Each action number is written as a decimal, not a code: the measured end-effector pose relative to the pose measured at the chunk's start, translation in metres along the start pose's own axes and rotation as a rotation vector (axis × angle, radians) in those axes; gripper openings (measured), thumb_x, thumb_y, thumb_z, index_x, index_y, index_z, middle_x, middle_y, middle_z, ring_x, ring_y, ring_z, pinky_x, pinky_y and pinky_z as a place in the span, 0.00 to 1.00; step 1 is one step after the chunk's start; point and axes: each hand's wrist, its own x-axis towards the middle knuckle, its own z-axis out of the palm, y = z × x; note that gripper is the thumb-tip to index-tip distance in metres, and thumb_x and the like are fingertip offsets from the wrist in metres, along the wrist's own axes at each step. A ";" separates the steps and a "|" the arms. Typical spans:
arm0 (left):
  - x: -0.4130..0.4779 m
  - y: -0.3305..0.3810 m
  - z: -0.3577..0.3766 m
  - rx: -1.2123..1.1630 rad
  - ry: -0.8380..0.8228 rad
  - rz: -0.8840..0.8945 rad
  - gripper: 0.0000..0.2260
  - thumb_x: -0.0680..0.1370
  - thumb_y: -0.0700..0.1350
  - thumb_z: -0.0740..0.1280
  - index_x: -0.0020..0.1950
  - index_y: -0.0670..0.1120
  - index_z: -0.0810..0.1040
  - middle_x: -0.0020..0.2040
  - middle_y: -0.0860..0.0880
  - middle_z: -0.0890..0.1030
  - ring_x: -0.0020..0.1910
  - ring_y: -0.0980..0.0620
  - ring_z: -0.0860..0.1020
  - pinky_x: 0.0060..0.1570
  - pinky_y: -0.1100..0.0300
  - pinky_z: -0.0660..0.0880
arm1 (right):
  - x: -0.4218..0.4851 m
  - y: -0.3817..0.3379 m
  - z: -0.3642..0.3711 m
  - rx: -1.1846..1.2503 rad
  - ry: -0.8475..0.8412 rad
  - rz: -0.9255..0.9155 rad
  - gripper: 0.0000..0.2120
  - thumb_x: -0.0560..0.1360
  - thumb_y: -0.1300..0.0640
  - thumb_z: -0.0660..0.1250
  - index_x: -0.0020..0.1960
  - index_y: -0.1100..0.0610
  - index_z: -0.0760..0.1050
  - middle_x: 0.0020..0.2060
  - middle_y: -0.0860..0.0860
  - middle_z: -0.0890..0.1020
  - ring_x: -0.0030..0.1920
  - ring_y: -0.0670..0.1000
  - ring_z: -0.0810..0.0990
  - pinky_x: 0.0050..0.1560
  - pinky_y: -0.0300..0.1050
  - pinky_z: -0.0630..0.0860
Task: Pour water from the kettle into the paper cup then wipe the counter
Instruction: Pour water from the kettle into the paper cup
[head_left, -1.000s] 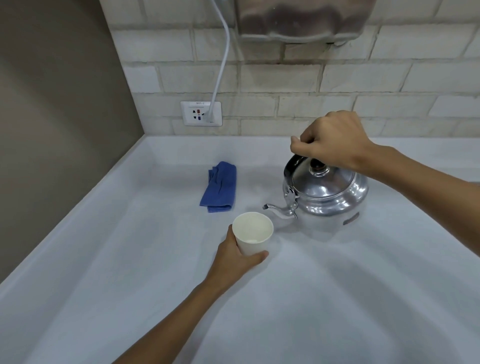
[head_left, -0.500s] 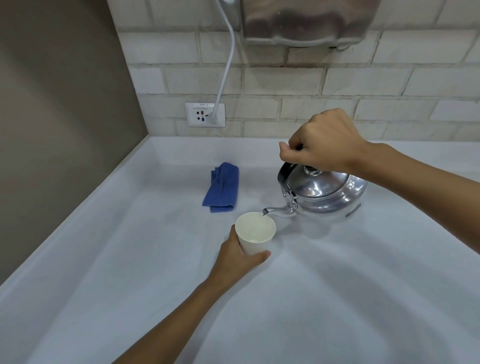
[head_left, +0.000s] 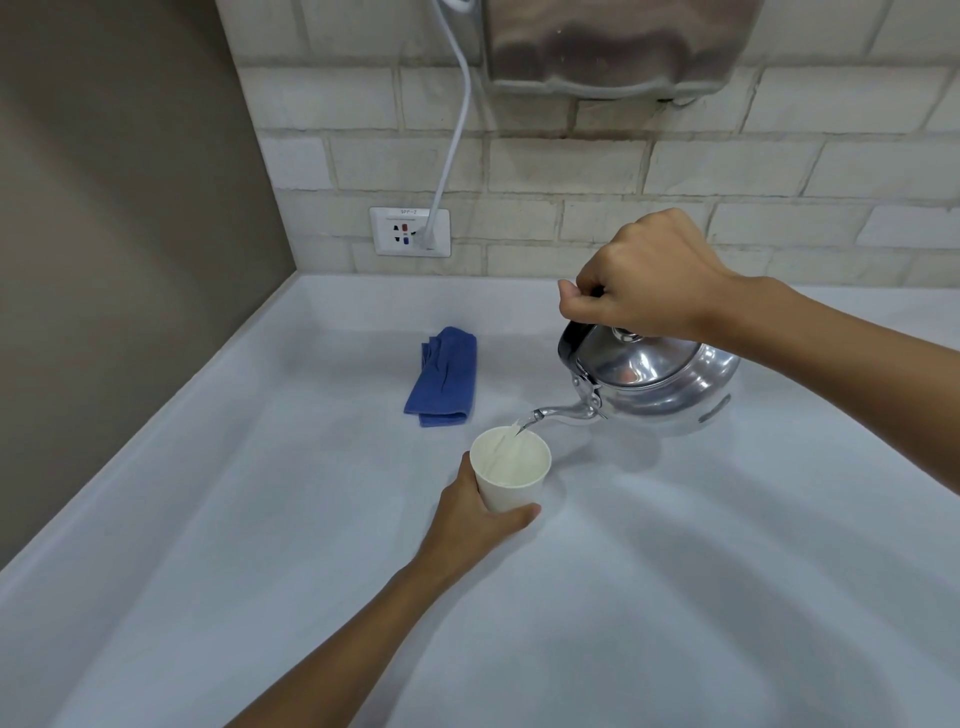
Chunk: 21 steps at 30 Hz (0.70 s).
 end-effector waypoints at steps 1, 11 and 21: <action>0.000 0.000 0.000 0.000 -0.001 0.001 0.36 0.62 0.53 0.77 0.65 0.53 0.64 0.59 0.54 0.75 0.56 0.54 0.74 0.48 0.67 0.70 | 0.000 0.000 0.000 -0.004 0.001 -0.001 0.23 0.74 0.53 0.60 0.23 0.59 0.59 0.18 0.54 0.57 0.25 0.56 0.60 0.27 0.41 0.50; 0.001 -0.001 0.000 -0.002 0.001 0.006 0.36 0.62 0.53 0.77 0.65 0.53 0.64 0.59 0.53 0.75 0.57 0.53 0.74 0.49 0.64 0.70 | 0.000 0.001 -0.005 -0.025 0.001 -0.009 0.22 0.74 0.53 0.59 0.23 0.59 0.62 0.17 0.52 0.55 0.23 0.55 0.57 0.27 0.40 0.49; 0.000 -0.001 0.000 -0.009 0.002 0.006 0.35 0.62 0.53 0.77 0.64 0.54 0.65 0.58 0.54 0.75 0.56 0.54 0.75 0.50 0.63 0.71 | -0.001 0.003 -0.008 -0.038 0.001 -0.016 0.22 0.74 0.53 0.58 0.23 0.59 0.61 0.16 0.51 0.55 0.22 0.53 0.56 0.28 0.40 0.50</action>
